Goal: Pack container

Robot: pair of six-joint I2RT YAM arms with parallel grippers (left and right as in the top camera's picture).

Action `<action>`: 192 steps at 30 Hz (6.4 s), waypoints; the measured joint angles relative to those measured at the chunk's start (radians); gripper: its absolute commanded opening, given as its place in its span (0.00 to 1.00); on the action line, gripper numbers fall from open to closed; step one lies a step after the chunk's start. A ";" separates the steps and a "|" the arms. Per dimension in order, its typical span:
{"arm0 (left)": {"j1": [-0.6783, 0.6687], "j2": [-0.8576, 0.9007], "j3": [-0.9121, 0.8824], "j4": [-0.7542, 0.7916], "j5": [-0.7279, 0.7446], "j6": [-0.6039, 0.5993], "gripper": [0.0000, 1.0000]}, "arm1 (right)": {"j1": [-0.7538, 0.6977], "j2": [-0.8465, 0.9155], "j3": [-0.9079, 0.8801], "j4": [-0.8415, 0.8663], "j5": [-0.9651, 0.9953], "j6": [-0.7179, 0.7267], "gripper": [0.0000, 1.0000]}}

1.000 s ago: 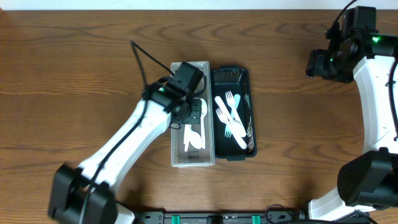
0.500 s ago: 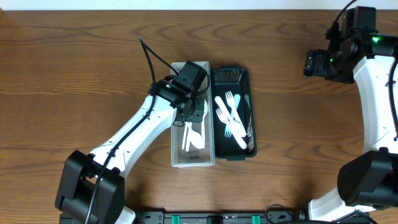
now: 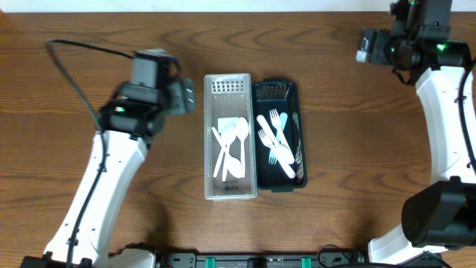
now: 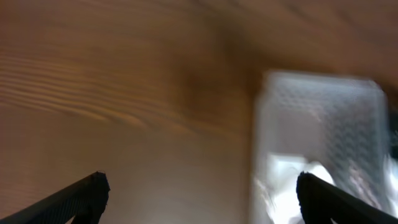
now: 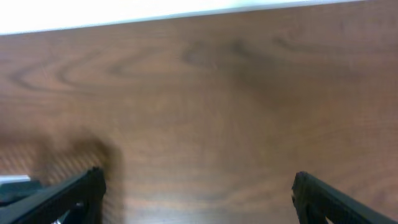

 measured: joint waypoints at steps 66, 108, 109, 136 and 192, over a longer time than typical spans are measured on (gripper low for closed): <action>0.121 -1.064 -0.685 -0.154 -0.028 0.082 0.98 | 0.131 -1.296 -1.060 -0.330 0.211 0.081 0.99; 0.121 -1.064 -0.687 -0.169 -0.029 0.082 0.98 | 0.130 -1.748 -1.679 0.700 0.093 -0.211 0.99; 0.121 -1.064 -0.687 -0.169 -0.029 0.082 0.98 | 0.130 -1.748 -1.679 0.700 0.092 -0.211 0.99; 0.121 -1.064 -0.687 -0.169 -0.029 0.083 0.98 | 0.130 -1.748 -1.679 0.700 0.085 -0.210 0.99; 0.129 -1.390 -1.209 0.618 0.317 0.305 0.98 | 0.130 -1.748 -1.680 0.699 0.081 -0.208 0.99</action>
